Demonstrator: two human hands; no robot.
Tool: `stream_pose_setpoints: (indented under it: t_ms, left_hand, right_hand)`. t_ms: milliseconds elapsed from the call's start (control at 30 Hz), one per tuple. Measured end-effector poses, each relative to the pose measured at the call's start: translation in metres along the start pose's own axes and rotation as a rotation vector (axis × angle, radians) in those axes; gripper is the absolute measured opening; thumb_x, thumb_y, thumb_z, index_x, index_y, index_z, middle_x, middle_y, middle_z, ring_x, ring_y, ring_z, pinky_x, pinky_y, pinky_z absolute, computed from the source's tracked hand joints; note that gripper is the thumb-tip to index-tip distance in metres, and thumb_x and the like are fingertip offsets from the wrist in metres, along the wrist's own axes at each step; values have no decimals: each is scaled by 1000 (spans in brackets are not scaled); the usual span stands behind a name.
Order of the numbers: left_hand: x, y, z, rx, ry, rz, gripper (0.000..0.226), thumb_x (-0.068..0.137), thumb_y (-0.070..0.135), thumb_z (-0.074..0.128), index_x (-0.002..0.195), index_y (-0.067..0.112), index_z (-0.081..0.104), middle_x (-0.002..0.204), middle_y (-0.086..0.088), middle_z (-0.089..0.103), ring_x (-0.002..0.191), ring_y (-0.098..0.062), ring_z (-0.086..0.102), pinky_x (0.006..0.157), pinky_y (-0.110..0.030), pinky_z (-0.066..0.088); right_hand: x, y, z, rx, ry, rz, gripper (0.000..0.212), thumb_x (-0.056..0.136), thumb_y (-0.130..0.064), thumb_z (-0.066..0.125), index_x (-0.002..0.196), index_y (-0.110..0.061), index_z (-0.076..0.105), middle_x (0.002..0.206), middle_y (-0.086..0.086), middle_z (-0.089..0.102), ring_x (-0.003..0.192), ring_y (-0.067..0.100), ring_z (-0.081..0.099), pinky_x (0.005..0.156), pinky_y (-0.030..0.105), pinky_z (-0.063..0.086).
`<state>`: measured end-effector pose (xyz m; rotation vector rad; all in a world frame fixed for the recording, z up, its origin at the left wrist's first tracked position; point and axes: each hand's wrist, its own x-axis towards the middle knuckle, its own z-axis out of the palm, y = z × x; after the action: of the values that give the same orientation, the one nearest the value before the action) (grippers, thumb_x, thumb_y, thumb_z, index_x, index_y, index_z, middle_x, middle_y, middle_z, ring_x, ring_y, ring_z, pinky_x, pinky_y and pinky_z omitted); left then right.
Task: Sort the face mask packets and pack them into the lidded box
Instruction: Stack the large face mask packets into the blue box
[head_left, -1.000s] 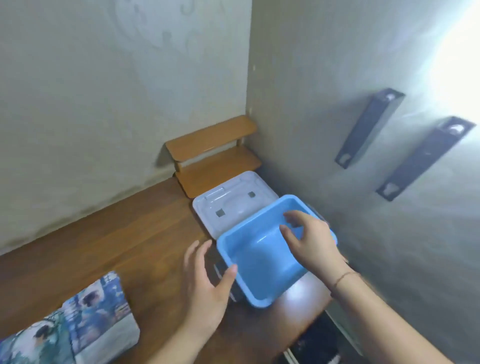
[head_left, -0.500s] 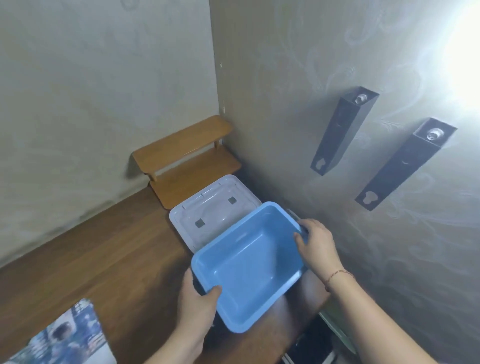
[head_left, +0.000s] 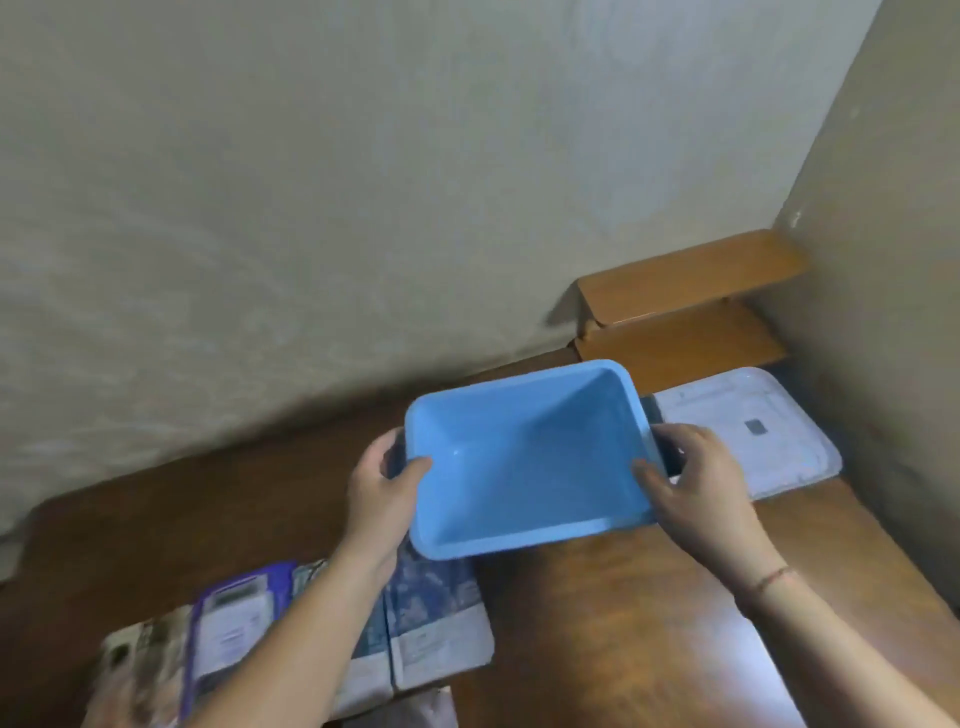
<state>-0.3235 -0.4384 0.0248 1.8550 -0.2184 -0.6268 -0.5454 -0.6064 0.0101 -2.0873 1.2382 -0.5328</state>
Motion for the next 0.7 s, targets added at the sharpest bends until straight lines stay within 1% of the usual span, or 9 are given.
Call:
stream_pose_setpoints:
  t_ms: [100, 167, 233, 333, 400, 467, 600, 667, 700]
  left_hand:
    - [44, -8, -65, -14, 149, -10, 40, 91, 4, 62, 130, 16, 58, 120, -1, 64, 113, -21, 61, 98, -44, 51]
    - [69, -15, -99, -14, 198, -36, 41, 93, 7, 61, 133, 13, 56, 124, -3, 62, 114, -22, 61, 100, -46, 50]
    - [89, -24, -124, -13, 217, -58, 41, 94, 10, 61, 134, 13, 56, 127, -5, 62, 113, -22, 61, 101, -46, 50]
    - [111, -40, -149, -26, 213, -74, 41, 96, 11, 60, 136, 15, 55, 126, -1, 62, 110, -18, 60, 96, -38, 51]
    - [119, -48, -157, -31, 181, -80, 42, 97, 13, 59, 138, 17, 54, 124, 4, 60, 107, -14, 58, 90, -32, 49]
    - [125, -55, -163, -34, 139, -84, 43, 98, 17, 59, 140, 19, 52, 128, 5, 58, 109, -12, 55, 88, -29, 47]
    - [130, -57, -167, -11, 77, -52, 49, 99, 26, 57, 145, 24, 44, 141, 5, 50, 124, -11, 48, 92, -27, 41]
    - [124, -59, -170, -12, 106, -28, 54, 98, 34, 55, 149, 28, 38, 148, 6, 44, 126, -7, 44, 93, -25, 38]
    - [116, -63, -172, -18, 156, -7, 55, 99, 35, 54, 150, 29, 36, 150, 7, 42, 125, -6, 44, 94, -24, 37]
  right_hand:
    - [22, -49, 74, 49, -100, -90, 30, 83, -21, 65, 112, -14, 63, 106, 1, 60, 92, 13, 52, 76, 23, 45]
    - [36, -76, 114, 55, -150, -124, 30, 83, -21, 64, 112, -14, 64, 105, 2, 60, 93, 13, 52, 77, 25, 44]
    - [47, -94, 146, 48, -209, -115, 30, 82, -20, 62, 112, -14, 64, 102, 1, 60, 97, 15, 52, 77, 27, 42]
    - [54, -111, 183, 36, -286, -78, 32, 80, -19, 61, 111, -14, 65, 99, 3, 62, 96, 21, 57, 77, 34, 51]
    - [53, -114, 196, 37, -304, -32, 33, 80, -21, 60, 113, -16, 64, 102, 4, 61, 94, 21, 58, 79, 38, 54]
    - [52, -114, 201, 14, -292, -18, 32, 82, -21, 60, 113, -16, 63, 103, 5, 61, 94, 21, 58, 76, 34, 51]
    - [50, -120, 194, 2, -287, -16, 31, 86, -25, 60, 115, -17, 62, 104, 1, 62, 100, 23, 60, 82, 40, 54]
    - [44, -121, 186, 21, -278, -6, 43, 90, -35, 61, 128, -17, 55, 117, 0, 61, 107, 21, 59, 87, 42, 54]
    - [37, -119, 181, 47, -241, 12, 51, 90, -42, 60, 134, -18, 50, 127, 0, 58, 111, 20, 58, 90, 42, 53]
